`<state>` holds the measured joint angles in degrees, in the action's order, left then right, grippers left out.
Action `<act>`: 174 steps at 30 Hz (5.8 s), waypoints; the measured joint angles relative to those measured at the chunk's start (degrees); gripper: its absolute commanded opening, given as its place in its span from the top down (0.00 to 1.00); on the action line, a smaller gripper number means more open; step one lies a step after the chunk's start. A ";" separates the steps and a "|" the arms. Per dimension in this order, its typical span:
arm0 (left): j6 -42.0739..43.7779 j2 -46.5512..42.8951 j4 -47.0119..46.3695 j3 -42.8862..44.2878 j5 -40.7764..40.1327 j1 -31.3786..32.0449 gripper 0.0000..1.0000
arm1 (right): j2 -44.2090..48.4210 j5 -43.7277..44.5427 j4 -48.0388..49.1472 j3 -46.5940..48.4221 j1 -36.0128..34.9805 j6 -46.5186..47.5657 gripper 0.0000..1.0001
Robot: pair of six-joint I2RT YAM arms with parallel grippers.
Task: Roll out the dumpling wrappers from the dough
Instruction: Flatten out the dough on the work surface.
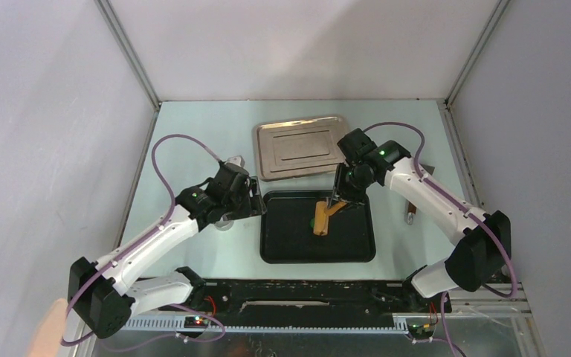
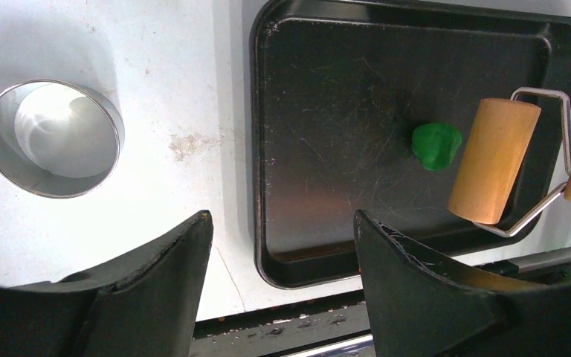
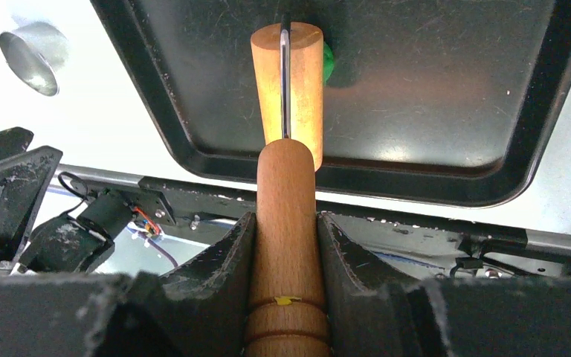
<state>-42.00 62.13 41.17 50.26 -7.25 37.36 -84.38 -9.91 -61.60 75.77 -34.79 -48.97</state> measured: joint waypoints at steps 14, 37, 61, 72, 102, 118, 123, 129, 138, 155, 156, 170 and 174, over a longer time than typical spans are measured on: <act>0.48 0.76 0.13 0.00 -1.46 0.00 0.33 | -1.68 1.09 0.07 -0.11 -1.29 2.08 1.00; 0.48 0.70 0.17 -0.94 -2.03 0.00 0.33 | -1.68 6.82 -2.12 -1.44 -2.10 3.54 1.00; 1.05 0.87 1.64 -0.96 -4.24 0.00 0.34 | -11.30 8.20 -4.57 9.42 -6.45 7.74 1.00; 1.07 0.87 1.64 -0.96 -4.63 0.00 0.34 | -11.69 8.31 -4.28 9.03 -6.29 8.94 1.00; 1.11 0.90 1.62 -0.96 -4.61 0.00 0.34 | -12.31 3.56 0.50 7.06 -6.95 8.13 1.00; 1.51 1.11 1.64 -0.96 -4.59 0.00 0.34 | -8.85 1.07 4.55 1.64 -3.34 6.99 1.00; 1.51 1.36 1.66 -0.96 -4.59 0.00 0.34 | -7.28 1.14 5.51 -0.35 -2.56 6.97 1.00; 1.51 1.36 1.64 -0.96 -4.57 0.00 0.34 | -5.20 1.51 6.84 -2.73 -2.40 6.99 1.00; 1.51 1.64 1.57 -0.96 -4.28 0.00 0.34 | -4.63 2.64 6.78 -3.17 -2.84 6.99 1.00; 1.49 1.64 1.64 -0.98 -4.20 0.00 0.34 | -7.32 3.72 7.02 -1.77 -4.31 6.95 1.00; 1.49 1.64 1.62 -0.98 -4.20 0.00 0.34 | -7.34 3.67 7.06 -1.81 -4.24 6.95 1.00; 1.51 1.73 1.64 -0.98 -4.20 0.00 0.34 | -3.56 2.80 9.49 -5.75 -2.49 6.19 1.00; 1.51 2.12 1.64 -0.98 -4.20 0.00 0.34 | -2.71 3.63 9.64 -6.47 -2.51 5.97 1.00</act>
<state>-40.49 64.25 42.81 49.28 -11.44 37.36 -87.09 -6.28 -51.96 69.30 -37.30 -43.00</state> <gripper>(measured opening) 0.656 0.348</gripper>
